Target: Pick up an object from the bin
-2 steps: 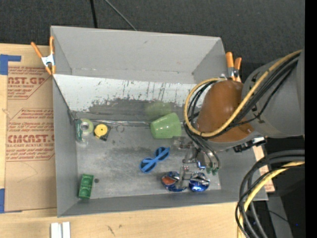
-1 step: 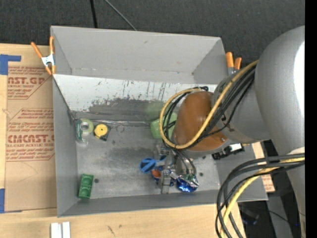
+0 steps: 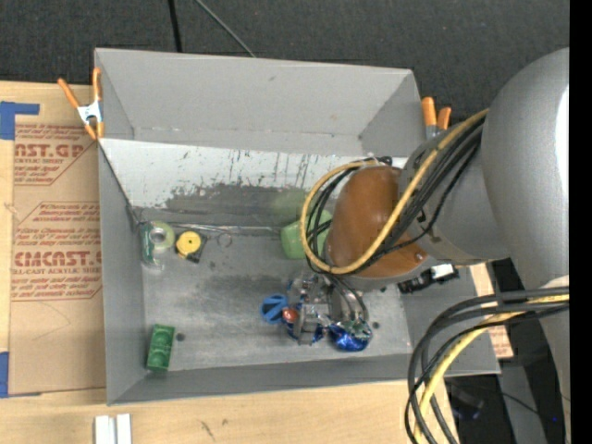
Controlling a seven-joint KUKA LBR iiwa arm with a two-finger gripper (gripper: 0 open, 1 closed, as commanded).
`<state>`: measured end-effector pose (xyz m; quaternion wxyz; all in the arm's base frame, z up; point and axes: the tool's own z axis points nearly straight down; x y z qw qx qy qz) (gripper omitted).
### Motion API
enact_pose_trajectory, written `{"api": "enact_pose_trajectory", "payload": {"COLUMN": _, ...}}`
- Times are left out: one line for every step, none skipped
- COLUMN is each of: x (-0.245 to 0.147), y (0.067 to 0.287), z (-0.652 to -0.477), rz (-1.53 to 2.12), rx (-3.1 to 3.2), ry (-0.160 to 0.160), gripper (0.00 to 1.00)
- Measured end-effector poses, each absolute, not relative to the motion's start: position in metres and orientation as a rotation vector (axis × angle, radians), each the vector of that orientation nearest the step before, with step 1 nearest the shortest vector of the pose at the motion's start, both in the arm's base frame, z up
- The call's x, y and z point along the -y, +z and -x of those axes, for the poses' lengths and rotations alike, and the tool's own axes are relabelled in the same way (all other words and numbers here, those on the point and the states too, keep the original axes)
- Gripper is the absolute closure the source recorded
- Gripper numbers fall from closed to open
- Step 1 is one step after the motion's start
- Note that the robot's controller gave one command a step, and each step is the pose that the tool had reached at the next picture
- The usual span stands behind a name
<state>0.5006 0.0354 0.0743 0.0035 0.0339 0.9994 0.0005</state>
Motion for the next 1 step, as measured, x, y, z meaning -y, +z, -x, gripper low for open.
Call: {"api": "enact_pose_trajectory", "payload": {"x": -0.0233, "y": 0.2338, "z": -0.5282, "rz": -0.150, "rx": -3.127, "ry": 0.002, "gripper": 1.00}}
